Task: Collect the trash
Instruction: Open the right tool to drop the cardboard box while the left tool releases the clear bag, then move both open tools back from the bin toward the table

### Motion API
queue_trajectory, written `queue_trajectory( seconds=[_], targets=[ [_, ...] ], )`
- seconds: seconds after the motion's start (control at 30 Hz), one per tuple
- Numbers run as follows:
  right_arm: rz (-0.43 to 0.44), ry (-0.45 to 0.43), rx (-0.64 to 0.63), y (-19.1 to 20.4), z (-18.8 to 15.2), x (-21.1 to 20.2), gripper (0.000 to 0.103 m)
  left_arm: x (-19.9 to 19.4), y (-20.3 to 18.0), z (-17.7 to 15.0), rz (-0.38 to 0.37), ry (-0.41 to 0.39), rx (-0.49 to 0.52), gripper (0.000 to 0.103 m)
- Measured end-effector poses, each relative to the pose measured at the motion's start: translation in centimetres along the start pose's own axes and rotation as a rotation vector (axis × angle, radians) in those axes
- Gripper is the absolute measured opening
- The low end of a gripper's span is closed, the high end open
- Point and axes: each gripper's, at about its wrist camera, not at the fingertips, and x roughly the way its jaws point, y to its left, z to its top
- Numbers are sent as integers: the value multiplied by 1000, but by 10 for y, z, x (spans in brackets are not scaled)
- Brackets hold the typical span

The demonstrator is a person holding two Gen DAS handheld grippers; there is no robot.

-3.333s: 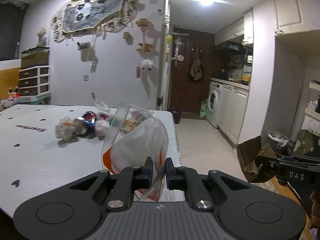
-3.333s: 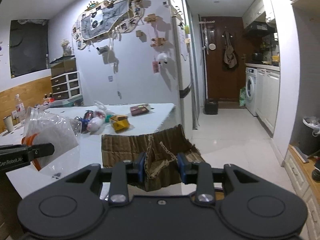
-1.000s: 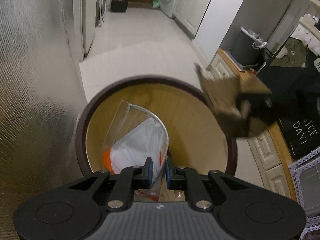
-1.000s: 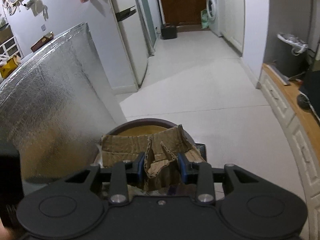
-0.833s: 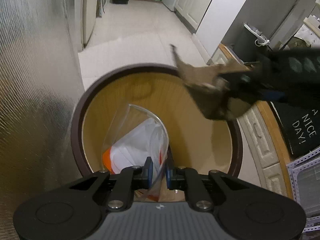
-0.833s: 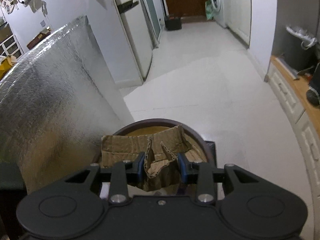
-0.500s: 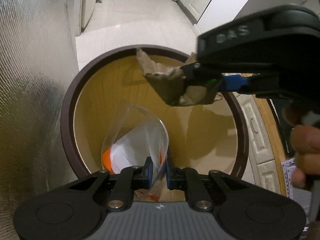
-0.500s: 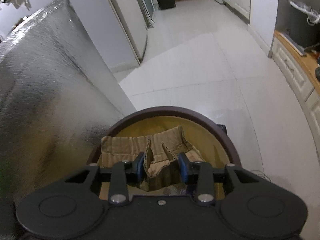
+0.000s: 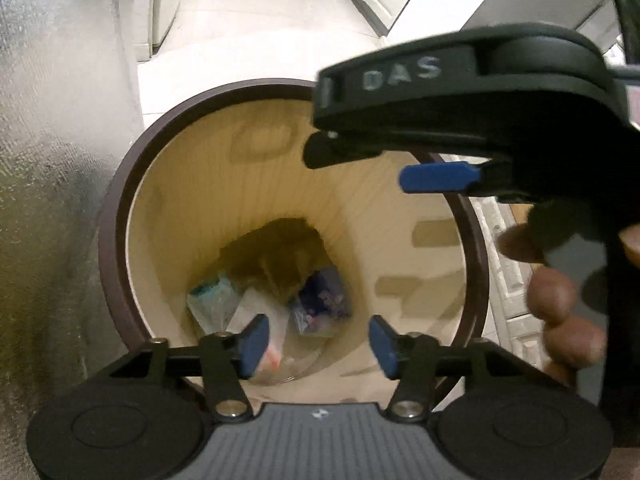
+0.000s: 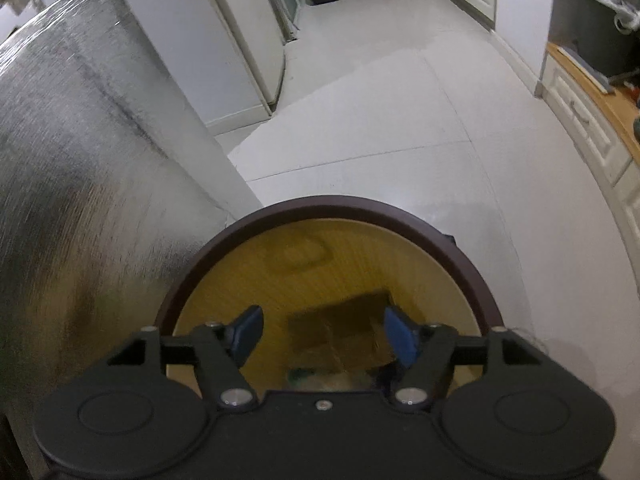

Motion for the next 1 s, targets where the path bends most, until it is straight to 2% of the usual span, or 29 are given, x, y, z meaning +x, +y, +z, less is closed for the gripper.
queue_trajectory(
  seconds=[0.2, 0.3, 0.37, 0.6, 0.67, 0.77, 0.87, 1.0],
  targets=[
    [-1, -1, -29, -4, -5, -17, 71, -6, 3, 0, 19, 2, -8, 63],
    [-10, -2, -42, -10, -8, -25, 72, -11, 1, 3, 19, 0, -3, 68],
    [-14, 0, -46, -13, -9, -30, 74, -16, -1, 0, 18, -7, 2, 73],
    [-13, -4, -97, -15, -18, -48, 78, -29, -6, -11, 38, -24, 15, 77],
    [-8, -12, -116, -13, -21, -55, 79, -35, -8, -13, 42, -29, 21, 81],
    [-9, -29, -131, -10, -24, -67, 83, -43, -9, -17, 56, -39, 32, 86],
    [-9, -42, -132, -11, -28, -78, 86, -52, -9, -21, 75, -46, 39, 87],
    [-25, -49, -145, -12, -35, -89, 95, -63, -7, -26, 105, -57, 45, 88]
  ],
)
